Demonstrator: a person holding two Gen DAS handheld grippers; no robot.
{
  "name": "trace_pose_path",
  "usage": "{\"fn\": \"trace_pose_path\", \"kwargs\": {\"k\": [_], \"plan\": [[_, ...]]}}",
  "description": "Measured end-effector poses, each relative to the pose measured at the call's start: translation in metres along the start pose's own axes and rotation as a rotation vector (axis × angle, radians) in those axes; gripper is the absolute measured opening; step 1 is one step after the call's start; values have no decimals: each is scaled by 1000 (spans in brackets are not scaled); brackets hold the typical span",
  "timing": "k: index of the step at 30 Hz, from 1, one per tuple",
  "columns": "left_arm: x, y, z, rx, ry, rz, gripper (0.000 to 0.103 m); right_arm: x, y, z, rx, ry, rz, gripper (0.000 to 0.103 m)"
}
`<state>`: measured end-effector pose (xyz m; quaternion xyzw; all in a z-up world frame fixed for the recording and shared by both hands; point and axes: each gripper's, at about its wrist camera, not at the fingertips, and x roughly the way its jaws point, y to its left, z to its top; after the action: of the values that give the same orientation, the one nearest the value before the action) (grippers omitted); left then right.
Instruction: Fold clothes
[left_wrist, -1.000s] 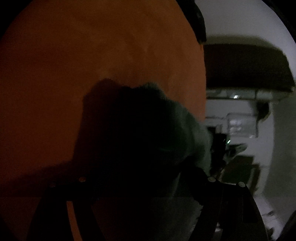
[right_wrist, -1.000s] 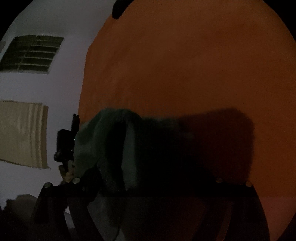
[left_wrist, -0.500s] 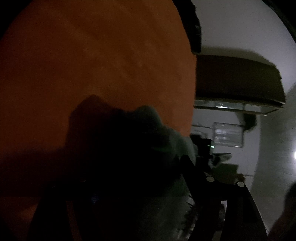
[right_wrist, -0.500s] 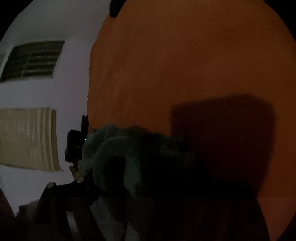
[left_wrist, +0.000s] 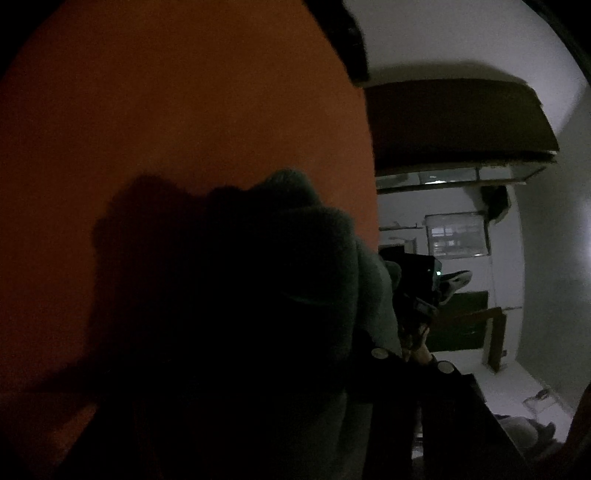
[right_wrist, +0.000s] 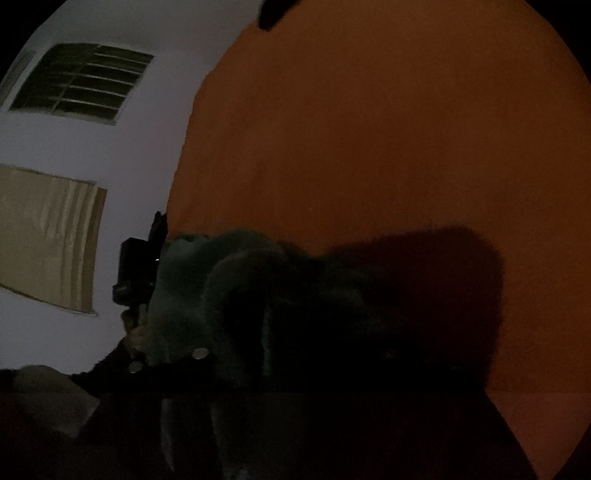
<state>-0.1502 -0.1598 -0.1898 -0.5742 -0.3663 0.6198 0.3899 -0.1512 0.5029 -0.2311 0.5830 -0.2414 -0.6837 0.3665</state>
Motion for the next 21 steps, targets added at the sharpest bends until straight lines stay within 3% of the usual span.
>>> {"fn": "trace_pose_path", "kwargs": {"k": [4,9,12,13,15,16,18,20,21], "plan": [[-3,-27,10,76,-53,-42,41,-33,40,11,-106,-117,20,40],[-40,-92,44,283,-170,-92,41,-74,91,24,-238,-262,44,39],[-66,-148,60,490,-275,-89,41,-105,131,31,-392,-366,23,39],[-75,-160,55,575,-297,-71,41,-115,153,29,-499,-404,-20,39],[-88,-177,30,764,-310,-17,41,-117,176,-1,-697,-399,-126,39],[-91,-180,13,854,-297,14,42,-117,188,-17,-795,-394,-179,39],[-86,-165,-23,912,-180,67,44,-118,211,-48,-991,-381,-288,39],[-69,-131,-62,859,20,121,44,-97,195,-99,-1080,-245,-360,44],[-61,-114,-81,829,115,147,44,-88,185,-118,-1063,-166,-355,46]]}}
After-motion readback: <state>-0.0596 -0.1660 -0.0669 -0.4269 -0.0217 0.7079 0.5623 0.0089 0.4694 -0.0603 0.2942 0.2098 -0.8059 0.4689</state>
